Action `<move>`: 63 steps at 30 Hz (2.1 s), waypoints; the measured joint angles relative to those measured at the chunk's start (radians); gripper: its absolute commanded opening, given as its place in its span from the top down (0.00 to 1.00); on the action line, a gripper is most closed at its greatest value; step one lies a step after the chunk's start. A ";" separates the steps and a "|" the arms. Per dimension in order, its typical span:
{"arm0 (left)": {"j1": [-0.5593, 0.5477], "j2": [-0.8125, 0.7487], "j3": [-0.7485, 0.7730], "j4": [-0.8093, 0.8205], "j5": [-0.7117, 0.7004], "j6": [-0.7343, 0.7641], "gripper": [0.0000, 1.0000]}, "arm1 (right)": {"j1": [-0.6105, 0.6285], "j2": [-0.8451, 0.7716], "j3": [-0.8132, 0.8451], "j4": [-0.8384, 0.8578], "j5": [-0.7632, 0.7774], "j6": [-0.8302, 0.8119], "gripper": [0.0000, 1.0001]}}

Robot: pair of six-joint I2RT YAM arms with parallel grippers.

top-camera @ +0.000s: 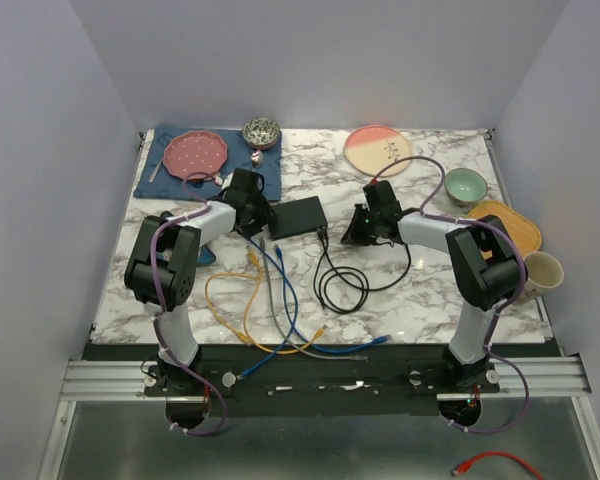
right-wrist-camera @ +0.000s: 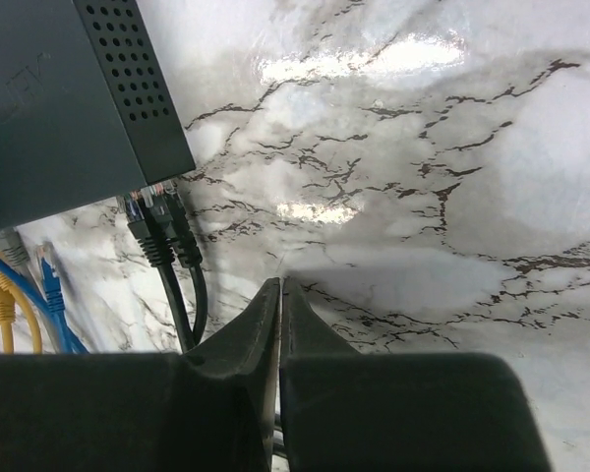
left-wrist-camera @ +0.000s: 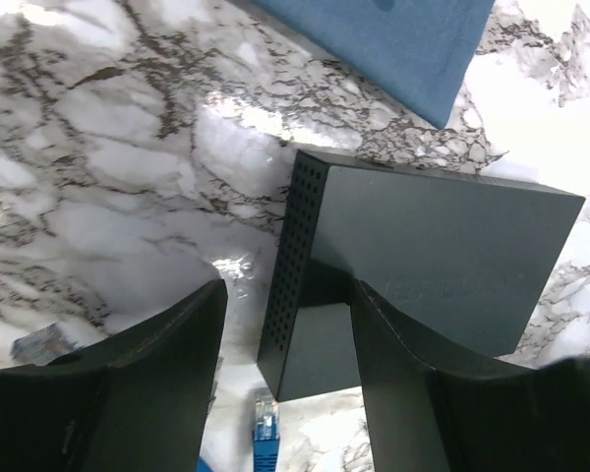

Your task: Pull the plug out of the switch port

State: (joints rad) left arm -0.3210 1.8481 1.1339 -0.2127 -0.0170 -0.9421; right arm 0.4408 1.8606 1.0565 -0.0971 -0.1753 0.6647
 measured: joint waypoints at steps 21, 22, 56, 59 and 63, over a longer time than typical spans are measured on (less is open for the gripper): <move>-0.120 0.131 0.201 0.021 -0.010 -0.009 0.31 | -0.071 -0.175 -0.196 0.099 0.147 0.069 0.31; -0.117 0.114 0.193 0.018 -0.021 -0.008 0.31 | -0.084 -0.176 -0.203 0.113 0.132 0.075 0.31; -0.126 0.330 0.315 0.329 0.554 -0.074 0.51 | -0.221 0.092 -0.288 0.755 -0.350 0.300 0.65; -0.126 0.330 0.307 0.335 0.555 -0.073 0.51 | -0.221 0.098 -0.282 0.754 -0.350 0.307 0.66; -0.126 0.330 0.296 0.344 0.561 -0.073 0.52 | -0.221 0.111 -0.275 0.758 -0.351 0.321 0.73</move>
State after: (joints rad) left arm -0.4473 2.1784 1.4303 0.1314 0.5438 -1.0153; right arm 0.2195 1.9717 0.7811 0.6609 -0.5259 0.9859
